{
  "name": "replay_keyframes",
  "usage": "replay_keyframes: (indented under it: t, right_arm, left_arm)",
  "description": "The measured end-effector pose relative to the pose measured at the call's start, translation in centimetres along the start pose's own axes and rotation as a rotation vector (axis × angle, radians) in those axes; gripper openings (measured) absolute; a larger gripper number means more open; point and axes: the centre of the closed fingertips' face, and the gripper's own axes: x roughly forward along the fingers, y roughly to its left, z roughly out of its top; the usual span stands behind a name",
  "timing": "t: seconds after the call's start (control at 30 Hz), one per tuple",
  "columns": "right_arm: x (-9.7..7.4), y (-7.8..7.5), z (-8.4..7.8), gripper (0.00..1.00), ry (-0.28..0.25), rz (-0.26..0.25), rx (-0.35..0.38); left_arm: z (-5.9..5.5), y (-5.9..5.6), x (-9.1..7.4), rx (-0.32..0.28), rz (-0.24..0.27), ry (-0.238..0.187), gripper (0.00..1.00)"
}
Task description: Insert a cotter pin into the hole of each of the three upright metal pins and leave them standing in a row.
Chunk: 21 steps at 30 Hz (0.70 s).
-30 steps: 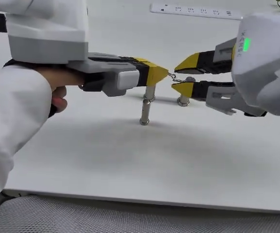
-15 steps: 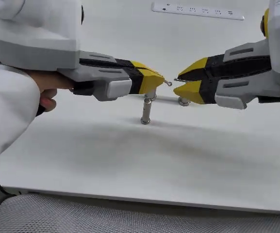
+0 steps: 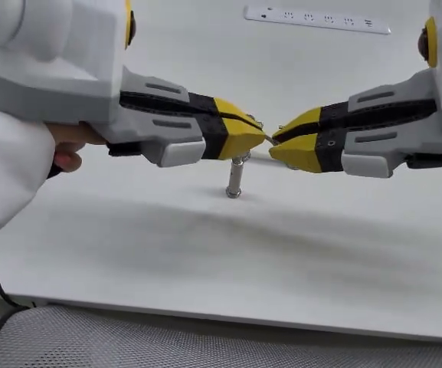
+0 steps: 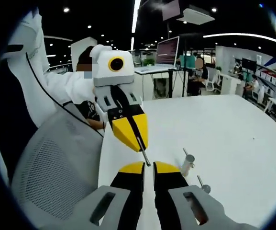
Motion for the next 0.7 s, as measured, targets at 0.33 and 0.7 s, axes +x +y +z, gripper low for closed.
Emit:
replay_keyframes:
  t: [0.33, 0.7]
  right_arm:
    - [0.0, 1.5, -0.2, 0.0, 0.027, 0.058, -0.05]
    - [-0.5, 3.5, -0.8, 0.0, 0.086, 0.169, -0.136]
  left_arm:
    - [-0.6, -0.6, -0.2, 0.044, -0.043, 0.026, 0.0]
    - [-1.4, -2.3, -0.3, 0.128, -0.146, 0.087, 0.0]
